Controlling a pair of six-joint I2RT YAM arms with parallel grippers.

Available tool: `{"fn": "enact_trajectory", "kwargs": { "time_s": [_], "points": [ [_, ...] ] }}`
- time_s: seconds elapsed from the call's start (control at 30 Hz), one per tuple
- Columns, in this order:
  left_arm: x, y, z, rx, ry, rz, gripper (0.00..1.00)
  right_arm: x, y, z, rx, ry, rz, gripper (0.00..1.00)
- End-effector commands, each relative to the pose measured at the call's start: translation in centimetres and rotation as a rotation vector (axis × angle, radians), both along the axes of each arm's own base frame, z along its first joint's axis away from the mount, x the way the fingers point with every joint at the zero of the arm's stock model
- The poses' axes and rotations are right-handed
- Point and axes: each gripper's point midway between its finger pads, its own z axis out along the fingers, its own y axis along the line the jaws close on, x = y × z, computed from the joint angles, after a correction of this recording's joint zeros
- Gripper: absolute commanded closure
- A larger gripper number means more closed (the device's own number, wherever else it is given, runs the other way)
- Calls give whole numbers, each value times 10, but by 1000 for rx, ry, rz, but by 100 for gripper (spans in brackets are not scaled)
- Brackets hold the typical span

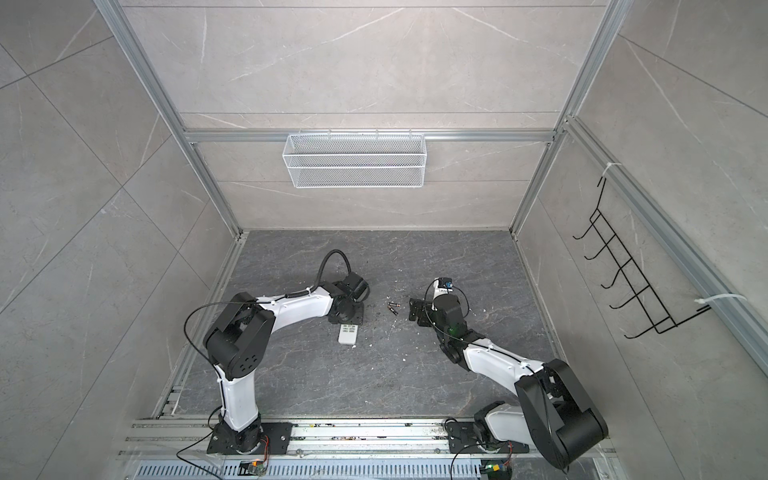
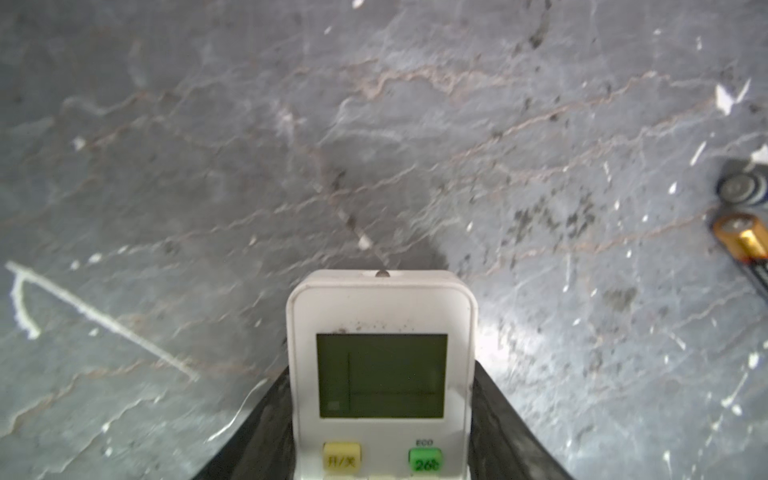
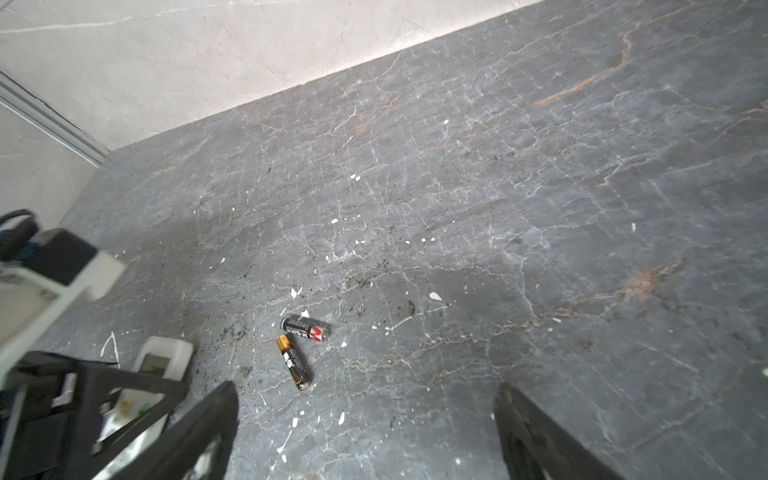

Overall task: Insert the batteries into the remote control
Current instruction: 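Lift the remote toward the right gripper while the right gripper approaches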

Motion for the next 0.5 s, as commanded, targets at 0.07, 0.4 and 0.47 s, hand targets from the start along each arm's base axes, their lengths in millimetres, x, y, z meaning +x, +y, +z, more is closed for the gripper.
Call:
{"fn": "enact_trajectory", "kwargs": {
  "time_s": [0.07,0.4,0.47],
  "points": [
    [9,-8,51,-275,-109,35,57,-4,-2,-12,-37,26,8,4],
    [31,-43,132,-877,-231,58,60,-21,84,33,427,191,312,6],
    [34,-50,147,-984,-215,37,61,-21,99,48,566,178,366,5]
  ]
}}
